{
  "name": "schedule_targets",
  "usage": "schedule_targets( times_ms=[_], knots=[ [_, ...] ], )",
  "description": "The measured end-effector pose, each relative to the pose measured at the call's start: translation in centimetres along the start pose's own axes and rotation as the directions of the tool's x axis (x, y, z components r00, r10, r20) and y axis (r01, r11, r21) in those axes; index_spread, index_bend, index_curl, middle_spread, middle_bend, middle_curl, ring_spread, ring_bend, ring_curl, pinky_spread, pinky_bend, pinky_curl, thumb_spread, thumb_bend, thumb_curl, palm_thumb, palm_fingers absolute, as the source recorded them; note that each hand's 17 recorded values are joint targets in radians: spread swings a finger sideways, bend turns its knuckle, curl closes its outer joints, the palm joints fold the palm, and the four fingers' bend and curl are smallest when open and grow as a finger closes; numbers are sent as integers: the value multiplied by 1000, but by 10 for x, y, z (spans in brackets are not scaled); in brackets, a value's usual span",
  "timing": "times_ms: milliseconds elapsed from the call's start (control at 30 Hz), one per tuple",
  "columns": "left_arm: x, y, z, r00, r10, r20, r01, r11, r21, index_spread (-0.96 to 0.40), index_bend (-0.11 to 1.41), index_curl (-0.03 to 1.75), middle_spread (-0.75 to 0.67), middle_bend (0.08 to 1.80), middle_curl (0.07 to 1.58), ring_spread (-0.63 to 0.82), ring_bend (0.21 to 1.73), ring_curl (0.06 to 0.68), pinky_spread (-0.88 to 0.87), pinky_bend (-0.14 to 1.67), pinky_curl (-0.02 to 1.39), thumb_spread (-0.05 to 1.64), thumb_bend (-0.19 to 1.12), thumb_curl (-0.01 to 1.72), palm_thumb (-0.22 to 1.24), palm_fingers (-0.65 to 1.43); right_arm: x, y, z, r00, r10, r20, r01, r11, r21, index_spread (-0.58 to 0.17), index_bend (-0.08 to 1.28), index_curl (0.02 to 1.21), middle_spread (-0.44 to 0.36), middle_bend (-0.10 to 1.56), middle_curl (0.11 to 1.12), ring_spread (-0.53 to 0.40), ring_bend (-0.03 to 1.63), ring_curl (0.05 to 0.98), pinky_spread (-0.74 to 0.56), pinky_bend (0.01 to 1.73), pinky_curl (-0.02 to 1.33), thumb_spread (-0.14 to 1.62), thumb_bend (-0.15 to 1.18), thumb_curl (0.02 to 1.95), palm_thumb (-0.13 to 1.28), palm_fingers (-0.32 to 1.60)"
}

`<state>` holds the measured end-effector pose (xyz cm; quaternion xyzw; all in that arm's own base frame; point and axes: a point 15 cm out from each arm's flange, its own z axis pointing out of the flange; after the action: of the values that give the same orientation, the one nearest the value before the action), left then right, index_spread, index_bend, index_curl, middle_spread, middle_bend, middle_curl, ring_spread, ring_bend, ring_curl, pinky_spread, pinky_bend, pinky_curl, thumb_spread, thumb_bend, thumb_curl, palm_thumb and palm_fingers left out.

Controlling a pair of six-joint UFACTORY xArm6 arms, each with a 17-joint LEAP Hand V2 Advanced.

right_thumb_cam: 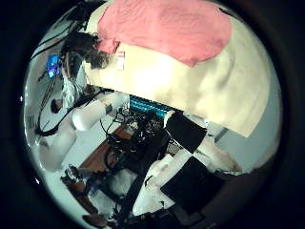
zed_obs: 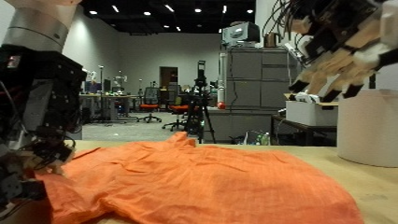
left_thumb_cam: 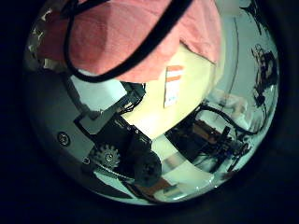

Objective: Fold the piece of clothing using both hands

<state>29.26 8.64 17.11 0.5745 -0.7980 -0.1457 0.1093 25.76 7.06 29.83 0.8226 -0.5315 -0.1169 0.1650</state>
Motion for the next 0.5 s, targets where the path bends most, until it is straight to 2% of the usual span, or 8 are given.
schedule_targets(
  times_ms=[100,367,500],
  knots=[
    [14,12,-10,999,28,-37,-29,999,-36,-544,854,641,-417,1190,725,-412,1346,538,-598,1176,592,1061,-11,464,679,1196,-1,-18,21,1000,-6,-3,6,1000,10,-186,165,276,27,314,343,8,544,331,75,274,316,1134,-19,281,575,397],
    [21,17,-17,999,44,-31,-45,999,-28,-566,848,732,-424,1217,748,-402,1380,539,-592,1214,596,1063,-18,500,675,1161,-7,-40,86,1000,-26,-5,26,1000,-16,-188,175,294,-10,354,372,-77,595,344,17,263,300,1119,-20,289,583,434],
    [20,17,-18,999,44,-30,-45,999,-27,-574,831,771,-424,1219,753,-399,1388,536,-589,1222,594,1062,-18,511,673,1156,-7,-45,110,1000,-23,2,23,997,-69,-190,176,301,-17,358,383,-100,610,350,3,277,297,1112,-20,294,587,432]
  ],
)
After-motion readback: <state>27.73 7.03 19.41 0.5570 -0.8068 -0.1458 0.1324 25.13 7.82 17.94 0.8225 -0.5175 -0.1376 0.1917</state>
